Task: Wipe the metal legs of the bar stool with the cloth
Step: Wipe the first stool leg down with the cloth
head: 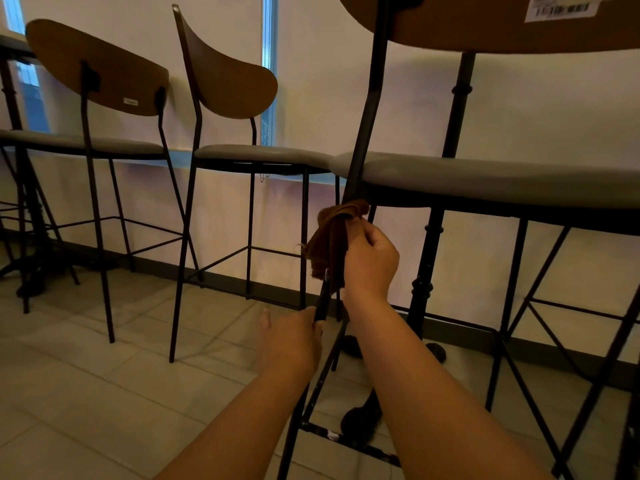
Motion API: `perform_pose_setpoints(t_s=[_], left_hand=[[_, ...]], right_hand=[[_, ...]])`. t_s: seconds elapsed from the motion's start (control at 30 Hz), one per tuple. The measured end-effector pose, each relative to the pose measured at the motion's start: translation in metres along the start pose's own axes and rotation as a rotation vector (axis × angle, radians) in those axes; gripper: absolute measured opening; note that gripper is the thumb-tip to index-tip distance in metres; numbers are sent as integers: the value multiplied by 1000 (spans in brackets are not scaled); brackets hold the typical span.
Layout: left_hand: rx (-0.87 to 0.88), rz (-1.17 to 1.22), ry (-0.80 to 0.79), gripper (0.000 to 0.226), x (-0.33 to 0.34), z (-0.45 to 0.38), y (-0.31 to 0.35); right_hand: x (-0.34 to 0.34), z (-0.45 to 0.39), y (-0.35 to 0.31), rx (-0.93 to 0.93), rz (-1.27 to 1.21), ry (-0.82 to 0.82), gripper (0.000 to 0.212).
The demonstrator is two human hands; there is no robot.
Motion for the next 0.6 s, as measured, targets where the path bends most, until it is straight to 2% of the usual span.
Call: perform_pose_setpoints(t_s=[0.2, 0.37, 0.5, 0.6], left_hand=[[-12, -9, -6, 33, -1, -1, 1], [-2, 0, 32, 33, 2, 1, -1], [-19, 25, 50, 31, 5, 1, -1], [-36, 47, 59, 32, 7, 1, -2]], right_hand=[[3, -5, -6, -91, 82, -80, 16], [-1, -15, -9, -156, 207, -207, 26], [3, -19, -14, -316, 350, -226, 31], [8, -16, -12, -359, 372, -215, 29]])
Point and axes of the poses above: each hand's wrist, its own z-axis away from the middle knuckle, its own x-axis out of the palm, y = z × x, the point moved 1 cm from there along -z, towards the middle knuckle, and after that the axes turned 13 degrees about y, right-handed, at the moved point
